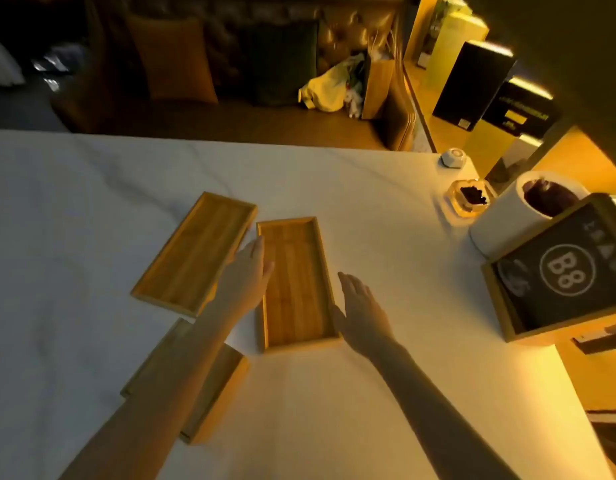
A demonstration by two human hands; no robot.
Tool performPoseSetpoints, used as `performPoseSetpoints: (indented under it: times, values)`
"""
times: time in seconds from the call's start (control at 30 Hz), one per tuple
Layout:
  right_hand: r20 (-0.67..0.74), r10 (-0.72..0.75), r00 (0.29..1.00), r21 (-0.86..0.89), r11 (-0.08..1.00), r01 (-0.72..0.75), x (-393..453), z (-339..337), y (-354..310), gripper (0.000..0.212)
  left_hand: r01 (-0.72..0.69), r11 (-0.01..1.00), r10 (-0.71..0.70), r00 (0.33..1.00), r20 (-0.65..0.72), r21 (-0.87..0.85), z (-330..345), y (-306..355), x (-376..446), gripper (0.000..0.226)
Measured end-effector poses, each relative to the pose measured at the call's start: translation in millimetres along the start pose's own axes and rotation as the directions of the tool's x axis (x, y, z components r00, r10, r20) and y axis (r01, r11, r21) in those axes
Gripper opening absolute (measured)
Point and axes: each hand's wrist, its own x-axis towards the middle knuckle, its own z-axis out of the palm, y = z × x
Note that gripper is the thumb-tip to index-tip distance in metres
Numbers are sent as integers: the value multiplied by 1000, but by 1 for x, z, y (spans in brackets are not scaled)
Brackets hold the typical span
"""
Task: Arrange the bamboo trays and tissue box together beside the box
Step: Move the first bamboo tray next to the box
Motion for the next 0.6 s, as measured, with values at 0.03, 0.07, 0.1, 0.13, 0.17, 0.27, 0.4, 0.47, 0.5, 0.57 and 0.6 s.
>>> performPoseSetpoints:
  times: [0.03, 0.07, 0.1, 0.13, 0.17, 0.27, 0.4, 0.47, 0.5, 0.57, 0.6]
  values:
    - [16, 37, 999, 5, 999, -37, -2, 7, 1, 58, 22, 1000, -22, 999, 40, 10, 4, -3, 1, 56]
    - [19, 66, 998, 20, 998, -66, -1, 15, 3, 60, 29, 999, -30, 997, 72, 19, 9, -5, 2, 58]
    - [31, 100, 994, 15, 995, -101, -3, 26, 6, 61, 52, 998, -55, 991, 118, 24, 16, -9, 1, 58]
    - [46, 137, 989, 16, 990, -138, -6, 35, 8, 60, 93, 996, -95, 979, 181, 18, 22, -12, 0, 58]
    - [50, 179, 983, 24, 983, -180, -6, 42, 10, 59, 151, 989, -145, 962, 233, -9, 29, -14, 1, 57]
    - [-18, 254, 967, 10, 967, -254, -5, 54, 12, 50, 245, 969, -228, 936, 267, -33, 45, -24, 3, 42]
    - [-62, 242, 968, 21, 970, -241, -3, 64, 12, 33, 338, 932, -293, 915, 276, -132, 52, -28, 5, 19]
    - [-72, 260, 963, 69, 964, -255, -1, 66, 12, 29, 377, 906, -320, 908, 270, -193, 54, -26, 4, 26]
    - [-71, 269, 960, 94, 960, -262, -1, 66, 11, 27, 393, 889, -331, 906, 263, -235, 55, -24, 4, 32]
    - [-63, 289, 955, 130, 951, -279, 0, 65, 10, 26, 429, 847, -355, 896, 266, -315, 54, -20, 2, 35]
    - [-57, 296, 953, 144, 947, -286, 1, 64, 9, 26, 450, 825, -367, 886, 283, -342, 53, -19, 1, 32]
